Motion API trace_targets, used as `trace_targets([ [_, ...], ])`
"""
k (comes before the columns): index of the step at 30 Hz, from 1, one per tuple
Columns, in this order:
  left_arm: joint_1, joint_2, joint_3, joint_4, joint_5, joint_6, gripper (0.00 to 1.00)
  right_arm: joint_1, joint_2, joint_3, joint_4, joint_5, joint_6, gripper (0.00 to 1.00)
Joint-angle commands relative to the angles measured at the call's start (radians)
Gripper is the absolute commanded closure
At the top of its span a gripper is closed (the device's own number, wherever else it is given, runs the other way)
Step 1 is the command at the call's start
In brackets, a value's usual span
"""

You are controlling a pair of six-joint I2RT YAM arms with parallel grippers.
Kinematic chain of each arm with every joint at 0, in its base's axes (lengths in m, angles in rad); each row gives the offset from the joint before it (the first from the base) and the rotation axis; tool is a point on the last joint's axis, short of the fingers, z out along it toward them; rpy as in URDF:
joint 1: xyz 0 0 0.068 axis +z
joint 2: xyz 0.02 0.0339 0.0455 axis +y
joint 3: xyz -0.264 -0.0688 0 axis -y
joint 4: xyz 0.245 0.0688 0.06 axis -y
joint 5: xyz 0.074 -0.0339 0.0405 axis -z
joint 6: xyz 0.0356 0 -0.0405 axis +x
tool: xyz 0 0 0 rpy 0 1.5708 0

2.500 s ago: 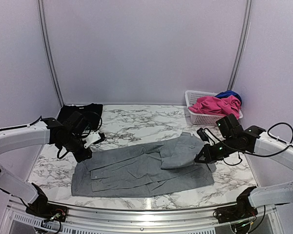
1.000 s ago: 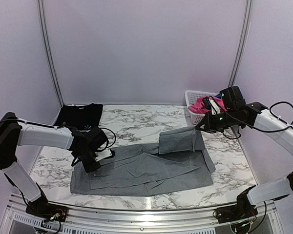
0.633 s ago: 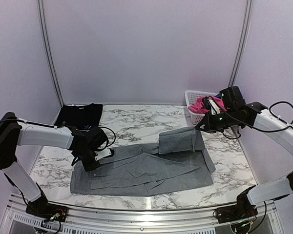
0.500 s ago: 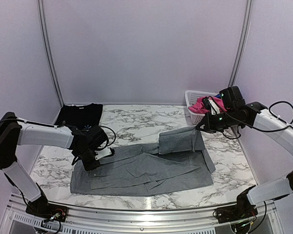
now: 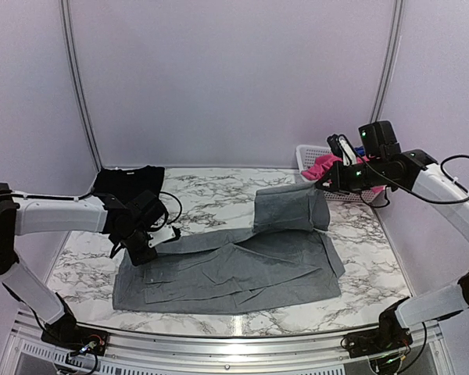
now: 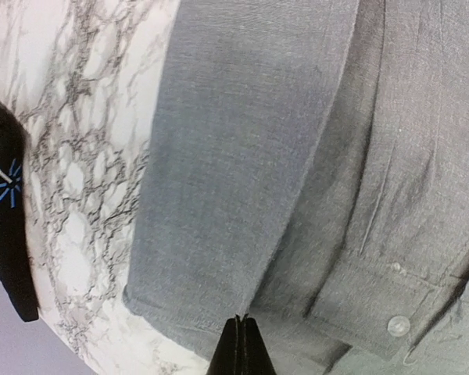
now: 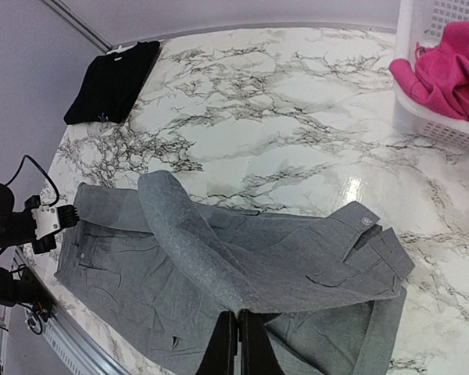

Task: Fold and stack the mixed laundry pile
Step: Fold the 1/3-folded shirt at the center of the board.

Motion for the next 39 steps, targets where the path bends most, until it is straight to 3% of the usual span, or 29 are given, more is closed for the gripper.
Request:
trace_targets([
  [1,0.021,-0.099,0.044,-0.074,-0.024,0.041,1.0,-0.009,0.0,0.063,-0.042,0.014,-0.036,1.0],
  [15,0.068,-0.187,0.055,-0.158,0.009,0.092,1.0,-0.009,-0.101,0.008,-0.129,-0.015,-0.075,1.0],
  [23,0.069,-0.216,-0.005,-0.166,0.118,0.107,0.98,0.005,-0.184,-0.221,-0.096,-0.124,-0.067,1.0],
  [29,0.085,-0.28,0.047,-0.157,0.149,0.067,0.62,0.131,-0.181,-0.368,-0.06,-0.161,-0.011,1.0],
  [33,0.101,-0.36,0.086,-0.077,0.144,0.02,0.11,0.204,-0.181,-0.431,-0.084,-0.178,0.027,1.0],
  [34,0.103,-0.38,0.095,-0.052,0.14,0.008,0.03,0.211,-0.182,-0.444,-0.095,-0.183,0.032,0.91],
  [37,0.105,-0.426,0.109,0.052,0.105,-0.074,0.01,0.213,-0.16,-0.425,-0.184,-0.173,-0.003,0.48],
  [39,0.104,-0.437,0.108,0.096,0.094,-0.132,0.01,0.205,-0.168,-0.355,-0.218,-0.092,-0.012,0.29],
])
